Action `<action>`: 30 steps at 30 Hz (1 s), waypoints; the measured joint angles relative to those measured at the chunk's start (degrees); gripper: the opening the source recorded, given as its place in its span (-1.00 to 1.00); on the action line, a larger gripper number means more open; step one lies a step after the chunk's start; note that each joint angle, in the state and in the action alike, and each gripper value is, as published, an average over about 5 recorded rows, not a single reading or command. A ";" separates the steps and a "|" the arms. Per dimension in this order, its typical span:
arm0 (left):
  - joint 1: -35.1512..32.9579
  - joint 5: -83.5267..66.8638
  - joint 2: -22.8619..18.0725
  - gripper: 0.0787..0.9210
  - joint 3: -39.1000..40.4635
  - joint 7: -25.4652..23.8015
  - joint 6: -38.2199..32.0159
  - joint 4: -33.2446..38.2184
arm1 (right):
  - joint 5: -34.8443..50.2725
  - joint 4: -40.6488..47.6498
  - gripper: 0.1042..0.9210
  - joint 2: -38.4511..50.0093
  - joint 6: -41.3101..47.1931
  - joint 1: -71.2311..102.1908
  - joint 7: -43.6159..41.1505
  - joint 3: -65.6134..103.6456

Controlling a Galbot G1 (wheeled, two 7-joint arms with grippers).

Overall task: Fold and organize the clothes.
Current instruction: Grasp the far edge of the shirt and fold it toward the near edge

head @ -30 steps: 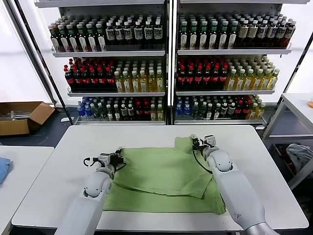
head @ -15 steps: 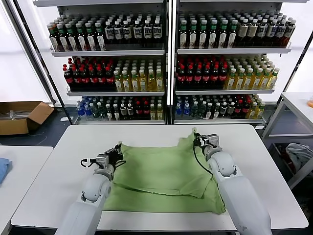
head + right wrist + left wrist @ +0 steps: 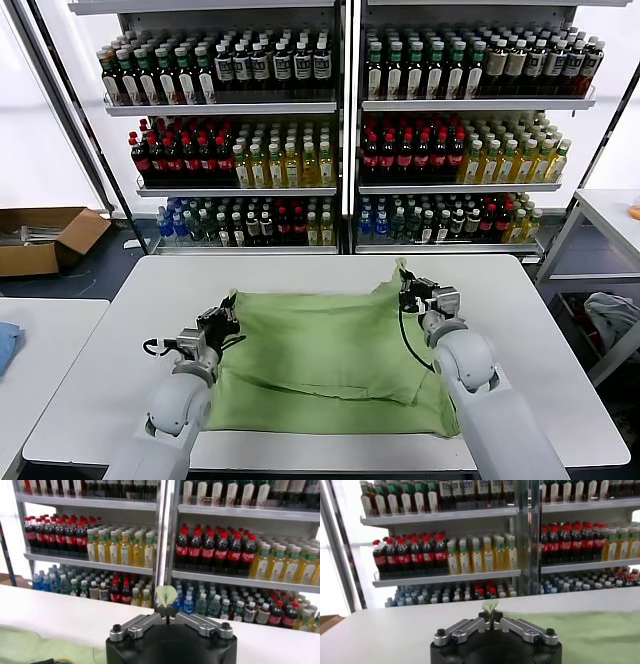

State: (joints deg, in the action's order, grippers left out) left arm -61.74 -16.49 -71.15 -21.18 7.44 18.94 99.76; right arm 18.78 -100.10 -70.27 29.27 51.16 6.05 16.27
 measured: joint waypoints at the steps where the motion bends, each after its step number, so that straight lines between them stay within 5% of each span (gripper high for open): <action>1: -0.57 0.10 0.04 -0.98 -0.25 -0.03 -0.05 0.53 | 0.03 -0.83 -1.00 0.06 0.11 0.72 0.27 0.18; 30: -15.10 5.97 -2.13 -0.98 -3.06 -0.62 -0.51 8.93 | -2.12 -16.51 -1.00 0.51 3.26 22.60 6.73 5.88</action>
State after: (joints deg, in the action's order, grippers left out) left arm -76.84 -10.52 -73.28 -24.25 6.83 18.43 108.70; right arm 16.66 -116.61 -69.76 32.53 73.76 12.78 22.15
